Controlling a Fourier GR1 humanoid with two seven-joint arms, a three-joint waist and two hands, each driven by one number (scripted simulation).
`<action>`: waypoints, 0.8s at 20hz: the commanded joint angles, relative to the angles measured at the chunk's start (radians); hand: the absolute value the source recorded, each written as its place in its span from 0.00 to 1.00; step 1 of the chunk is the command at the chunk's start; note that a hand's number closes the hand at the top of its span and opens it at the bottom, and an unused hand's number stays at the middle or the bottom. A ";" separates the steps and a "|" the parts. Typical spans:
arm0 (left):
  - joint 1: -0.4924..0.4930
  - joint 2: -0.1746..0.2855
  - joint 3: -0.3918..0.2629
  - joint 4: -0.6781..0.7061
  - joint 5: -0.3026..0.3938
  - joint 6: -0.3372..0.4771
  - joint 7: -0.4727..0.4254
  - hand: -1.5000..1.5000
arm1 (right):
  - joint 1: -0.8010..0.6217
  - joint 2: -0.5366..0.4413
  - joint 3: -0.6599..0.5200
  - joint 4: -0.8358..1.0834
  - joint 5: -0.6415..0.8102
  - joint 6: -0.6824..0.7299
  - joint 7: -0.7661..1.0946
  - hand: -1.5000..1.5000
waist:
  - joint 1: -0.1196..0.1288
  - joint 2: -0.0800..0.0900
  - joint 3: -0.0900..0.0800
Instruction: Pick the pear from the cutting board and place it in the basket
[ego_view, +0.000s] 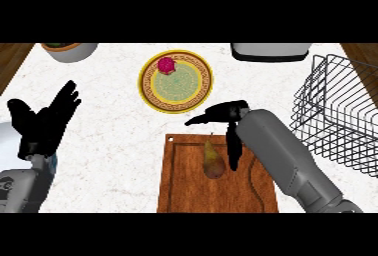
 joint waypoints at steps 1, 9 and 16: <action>0.011 0.002 0.027 -0.034 0.019 -0.027 0.044 0.50 | 0.064 -0.018 0.004 -0.060 0.058 -0.004 -0.016 0.00 | -0.002 -0.001 0.000; -0.015 -0.034 0.009 0.029 -0.046 -0.016 -0.011 0.50 | 0.060 0.022 0.106 -0.065 0.185 -0.005 -0.102 1.00 | 0.001 0.003 0.000; 0.040 -0.032 0.057 0.033 -0.032 -0.059 -0.069 0.50 | 0.148 0.020 0.116 -0.083 0.263 -0.076 -0.170 1.00 | 0.000 0.001 0.000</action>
